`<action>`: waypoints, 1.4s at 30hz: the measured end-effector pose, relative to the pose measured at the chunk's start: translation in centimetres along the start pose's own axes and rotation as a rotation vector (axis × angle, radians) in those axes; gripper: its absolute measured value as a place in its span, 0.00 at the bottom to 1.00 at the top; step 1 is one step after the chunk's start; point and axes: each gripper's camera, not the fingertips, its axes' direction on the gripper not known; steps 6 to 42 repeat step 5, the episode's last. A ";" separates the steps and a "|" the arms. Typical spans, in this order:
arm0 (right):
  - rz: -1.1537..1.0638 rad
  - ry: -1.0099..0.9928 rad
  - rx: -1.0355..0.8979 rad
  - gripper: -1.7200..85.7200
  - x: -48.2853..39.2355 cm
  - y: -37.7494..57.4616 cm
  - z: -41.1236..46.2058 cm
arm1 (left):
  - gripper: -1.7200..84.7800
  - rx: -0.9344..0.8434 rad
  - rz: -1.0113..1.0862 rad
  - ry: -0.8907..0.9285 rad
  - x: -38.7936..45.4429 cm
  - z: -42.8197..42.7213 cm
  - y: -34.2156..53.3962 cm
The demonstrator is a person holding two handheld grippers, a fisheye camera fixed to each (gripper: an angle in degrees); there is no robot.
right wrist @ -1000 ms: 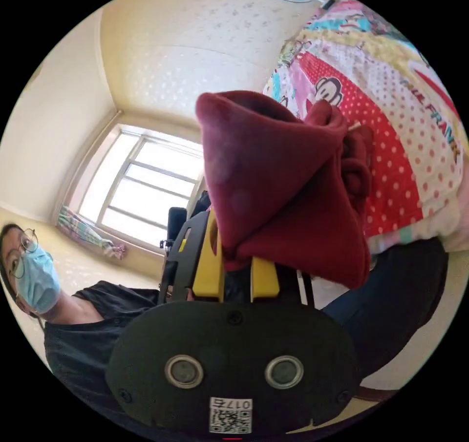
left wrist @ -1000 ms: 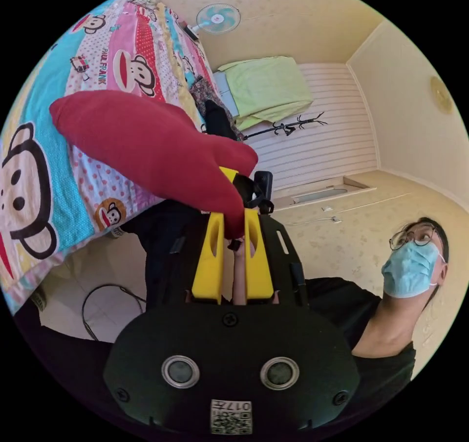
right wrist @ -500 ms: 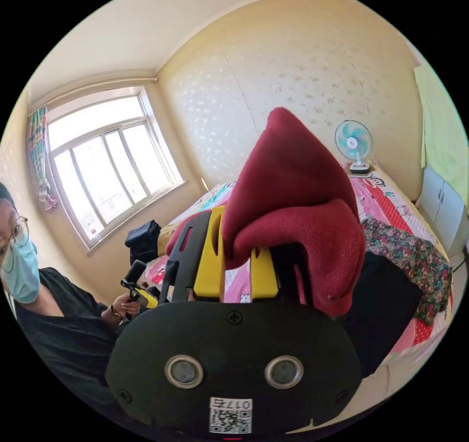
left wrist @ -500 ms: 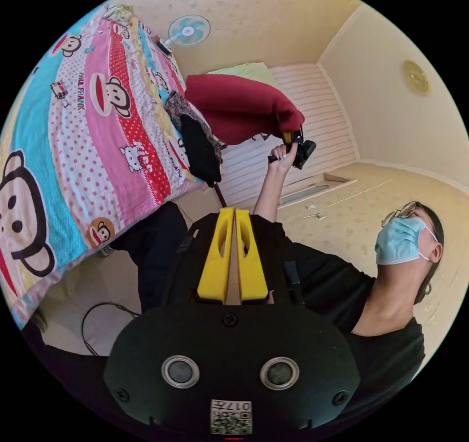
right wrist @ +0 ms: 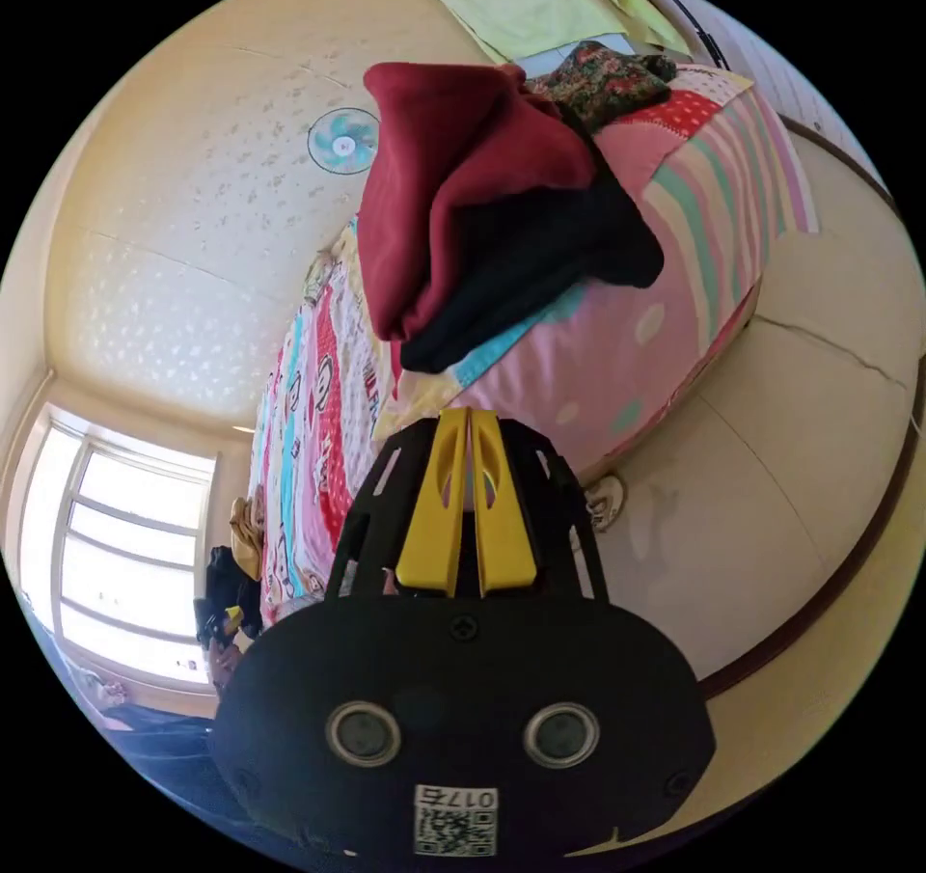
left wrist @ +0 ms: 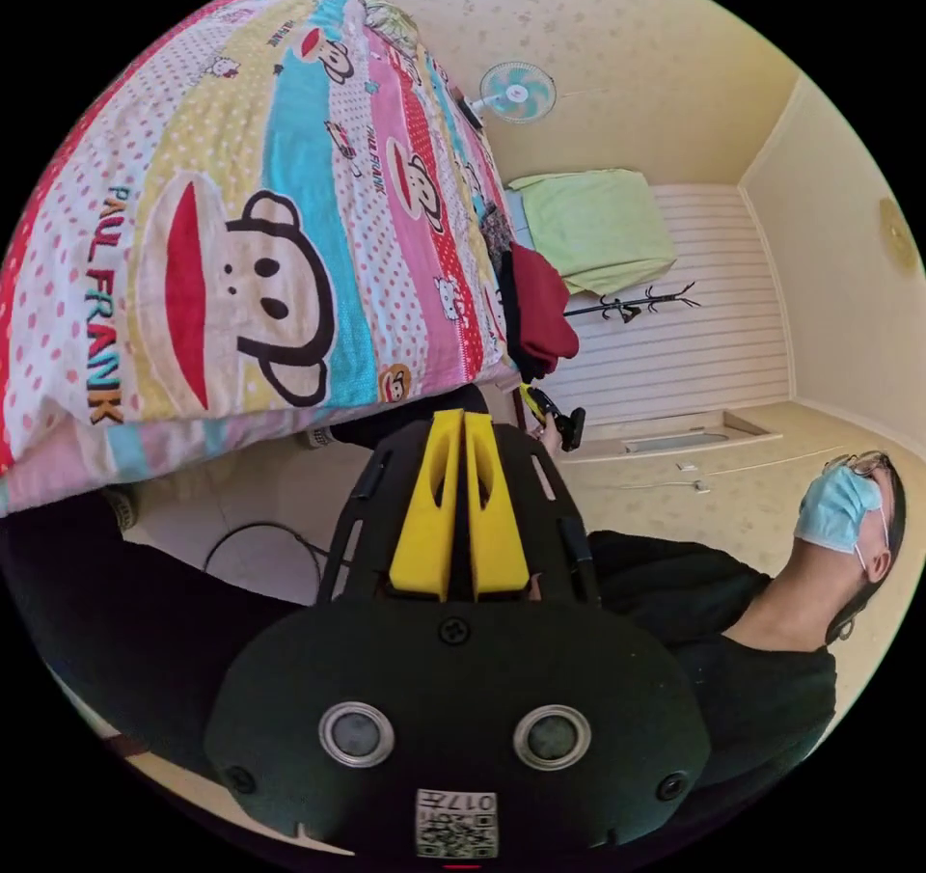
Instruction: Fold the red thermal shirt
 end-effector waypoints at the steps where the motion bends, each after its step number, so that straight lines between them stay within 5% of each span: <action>1: -0.029 -0.004 -0.032 0.03 -1.0 1.8 1.4 | 0.01 0.016 -0.008 -0.027 -0.1 -0.7 0.0; 5: -0.178 -0.062 -0.163 0.03 -6.1 4.6 5.7 | 0.01 0.118 -0.031 -0.275 0.4 -5.5 -0.7; 42: -0.178 -0.062 -0.163 0.03 -6.1 4.6 5.7 | 0.01 0.118 -0.031 -0.275 0.4 -5.5 -0.7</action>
